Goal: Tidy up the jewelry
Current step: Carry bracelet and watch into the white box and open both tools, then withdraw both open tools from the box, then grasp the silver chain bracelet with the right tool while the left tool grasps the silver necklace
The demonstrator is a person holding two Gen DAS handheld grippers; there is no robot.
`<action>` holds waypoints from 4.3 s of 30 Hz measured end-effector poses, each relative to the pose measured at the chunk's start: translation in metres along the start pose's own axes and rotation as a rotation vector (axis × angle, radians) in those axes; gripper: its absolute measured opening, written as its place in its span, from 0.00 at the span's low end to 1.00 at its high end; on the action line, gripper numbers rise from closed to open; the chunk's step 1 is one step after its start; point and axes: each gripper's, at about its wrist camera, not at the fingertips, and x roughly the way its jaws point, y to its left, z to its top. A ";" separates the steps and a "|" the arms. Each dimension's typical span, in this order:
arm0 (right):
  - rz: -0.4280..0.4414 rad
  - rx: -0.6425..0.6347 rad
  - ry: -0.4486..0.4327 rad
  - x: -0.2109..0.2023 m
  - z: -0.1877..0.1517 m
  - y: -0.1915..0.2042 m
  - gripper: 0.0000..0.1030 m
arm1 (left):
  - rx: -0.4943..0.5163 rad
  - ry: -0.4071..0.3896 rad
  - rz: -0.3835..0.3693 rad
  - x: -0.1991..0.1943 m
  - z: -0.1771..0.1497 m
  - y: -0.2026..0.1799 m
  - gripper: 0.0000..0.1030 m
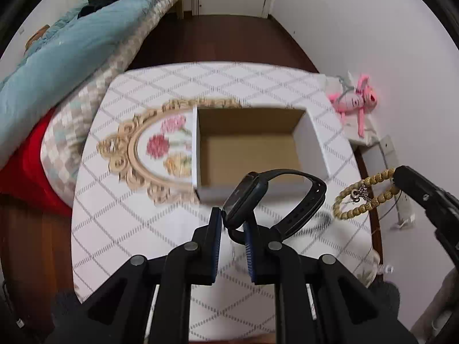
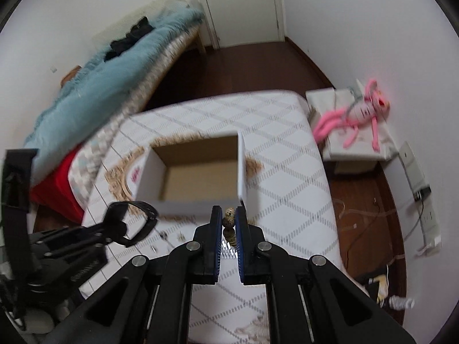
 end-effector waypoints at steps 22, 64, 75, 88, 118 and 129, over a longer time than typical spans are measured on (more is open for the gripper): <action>0.170 0.029 0.209 0.127 0.100 0.009 0.10 | -0.062 0.152 -0.037 0.081 0.100 0.016 0.62; -0.259 -0.076 0.021 0.031 0.026 0.000 0.99 | -0.040 -0.168 0.176 -0.014 0.017 0.015 1.00; -0.238 -0.056 -0.086 -0.036 0.014 0.007 0.99 | -0.044 -0.227 0.176 -0.062 -0.002 0.006 1.00; -0.186 0.008 0.025 -0.016 -0.015 -0.006 0.99 | -0.086 -0.166 0.239 -0.029 -0.029 0.018 1.00; -0.195 0.004 0.256 0.138 -0.077 -0.044 0.04 | -0.081 0.190 0.049 0.091 -0.099 0.013 0.91; -0.201 0.041 0.248 0.120 -0.100 -0.058 0.04 | 0.037 0.175 0.070 0.083 -0.102 -0.031 0.02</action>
